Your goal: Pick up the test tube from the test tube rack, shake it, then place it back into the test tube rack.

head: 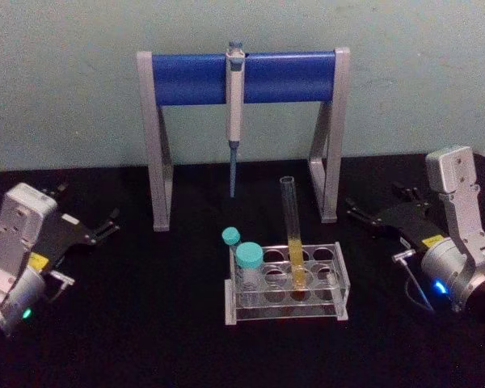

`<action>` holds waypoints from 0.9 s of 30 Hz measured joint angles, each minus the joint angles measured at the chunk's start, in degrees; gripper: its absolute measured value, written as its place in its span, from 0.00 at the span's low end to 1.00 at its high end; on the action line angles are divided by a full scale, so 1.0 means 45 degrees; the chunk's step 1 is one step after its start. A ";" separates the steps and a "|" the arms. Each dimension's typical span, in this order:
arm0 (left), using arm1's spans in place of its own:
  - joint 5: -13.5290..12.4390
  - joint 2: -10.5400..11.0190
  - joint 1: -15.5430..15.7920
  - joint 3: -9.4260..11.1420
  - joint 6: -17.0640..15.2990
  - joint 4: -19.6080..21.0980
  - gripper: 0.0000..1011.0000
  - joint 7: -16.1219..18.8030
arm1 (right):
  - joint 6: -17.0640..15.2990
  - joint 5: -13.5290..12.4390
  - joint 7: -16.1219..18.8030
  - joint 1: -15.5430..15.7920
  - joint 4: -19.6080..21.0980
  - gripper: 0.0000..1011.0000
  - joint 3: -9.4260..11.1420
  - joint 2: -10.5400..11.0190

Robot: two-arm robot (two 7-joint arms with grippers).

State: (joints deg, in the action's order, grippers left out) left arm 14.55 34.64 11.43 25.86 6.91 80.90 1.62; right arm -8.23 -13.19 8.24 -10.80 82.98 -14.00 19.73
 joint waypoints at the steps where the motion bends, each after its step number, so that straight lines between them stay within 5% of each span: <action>1: 0.0000 0.0000 0.0000 0.0000 0.0000 0.0000 0.99 0.0000 | 0.0000 0.0000 0.0000 -0.0001 0.0000 0.99 0.0000 0.0001; 27: 0.0000 0.0000 0.0000 -0.0001 0.0000 0.0000 0.99 0.0000 | 0.0006 0.0000 -0.0004 -0.0001 0.0007 0.99 -0.0001 0.0004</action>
State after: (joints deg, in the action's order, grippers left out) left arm 14.55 34.65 11.43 25.86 6.91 80.90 1.62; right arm -8.20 -13.19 8.23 -10.81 83.01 -14.01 19.75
